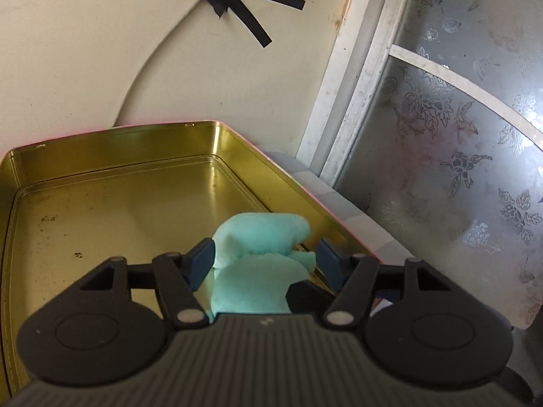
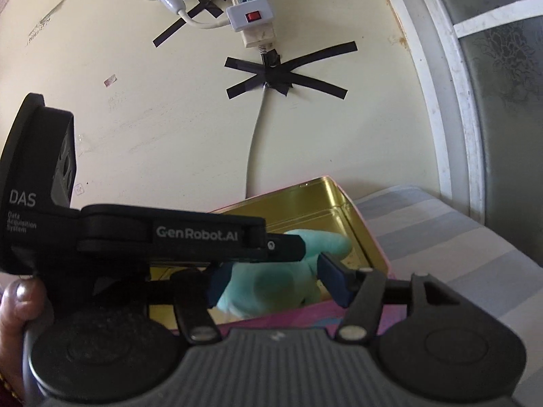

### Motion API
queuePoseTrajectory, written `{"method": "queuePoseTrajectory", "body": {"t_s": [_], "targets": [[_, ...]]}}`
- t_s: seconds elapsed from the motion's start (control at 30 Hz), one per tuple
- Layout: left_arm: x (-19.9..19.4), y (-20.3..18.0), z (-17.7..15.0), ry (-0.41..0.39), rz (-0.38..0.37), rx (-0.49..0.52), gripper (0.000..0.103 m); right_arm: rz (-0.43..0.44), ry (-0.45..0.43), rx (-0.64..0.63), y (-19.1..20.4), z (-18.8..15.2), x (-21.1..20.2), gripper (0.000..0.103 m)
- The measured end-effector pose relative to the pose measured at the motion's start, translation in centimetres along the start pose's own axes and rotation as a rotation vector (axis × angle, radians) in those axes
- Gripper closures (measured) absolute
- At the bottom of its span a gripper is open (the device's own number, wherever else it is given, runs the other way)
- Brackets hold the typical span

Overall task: Organize objects
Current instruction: 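Carry the plush toy into the pink tin and open the left gripper, then move the left gripper to the green wet-wipe pack and grasp it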

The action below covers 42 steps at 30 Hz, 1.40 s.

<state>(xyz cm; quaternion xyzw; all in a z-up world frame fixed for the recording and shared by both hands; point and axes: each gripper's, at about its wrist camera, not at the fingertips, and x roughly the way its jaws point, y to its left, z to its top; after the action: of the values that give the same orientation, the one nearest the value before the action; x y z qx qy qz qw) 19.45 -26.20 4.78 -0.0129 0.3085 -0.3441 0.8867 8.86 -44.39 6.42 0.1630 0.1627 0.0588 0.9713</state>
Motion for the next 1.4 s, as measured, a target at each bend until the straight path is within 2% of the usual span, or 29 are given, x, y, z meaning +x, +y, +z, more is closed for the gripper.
{"method": "queuePoseTrajectory", "body": {"t_s": [0.2, 0.33, 0.53, 0.73, 0.83, 0.87, 0.9, 1.0, 1.13, 1.23, 1.4], "targets": [[-6.5, -0.7, -1.3, -0.102, 0.011, 0.025, 0.035, 0.086, -0.011, 0.005, 1.8, 0.0, -2.2, 0.040], [-11.2, -0.7, -4.5, -0.141, 0.054, 0.055, 0.035, 0.157, 0.040, -0.013, 4.1, -2.0, -3.9, 0.040], [-15.5, 0.6, -10.1, -0.108, 0.127, 0.064, 0.034, 0.223, 0.176, -0.066, 8.1, -6.3, -5.0, 0.038], [-18.2, 3.7, -14.2, -0.050, 0.191, -0.007, 0.034, 0.250, 0.332, -0.220, 12.6, -10.1, -4.8, 0.037], [-19.6, 5.6, -16.3, -0.040, 0.221, -0.059, 0.034, 0.259, 0.380, -0.304, 14.8, -11.3, -4.6, 0.035], [-20.1, 6.1, -16.9, -0.040, 0.233, -0.074, 0.034, 0.259, 0.387, -0.333, 15.5, -11.8, -4.6, 0.033], [-20.5, 6.7, -17.4, -0.038, 0.245, -0.089, 0.034, 0.247, 0.382, -0.373, 16.3, -12.1, -4.8, 0.027], [-21.7, 8.8, -19.4, -0.030, 0.251, -0.158, 0.034, 0.248, 0.390, -0.458, 18.2, -13.1, -5.0, 0.023], [-23.5, 9.5, -20.7, -0.062, 0.296, -0.130, 0.034, 0.280, 0.404, -0.518, 20.6, -14.0, -5.0, 0.018], [-25.5, 10.9, -21.4, -0.084, 0.288, -0.161, 0.034, 0.309, 0.414, -0.545, 22.1, -14.3, -4.7, 0.017], [-30.4, 13.7, -20.6, -0.216, 0.305, -0.220, 0.033, 0.350, 0.441, -0.573, 24.8, -14.8, -3.5, 0.014]]}}
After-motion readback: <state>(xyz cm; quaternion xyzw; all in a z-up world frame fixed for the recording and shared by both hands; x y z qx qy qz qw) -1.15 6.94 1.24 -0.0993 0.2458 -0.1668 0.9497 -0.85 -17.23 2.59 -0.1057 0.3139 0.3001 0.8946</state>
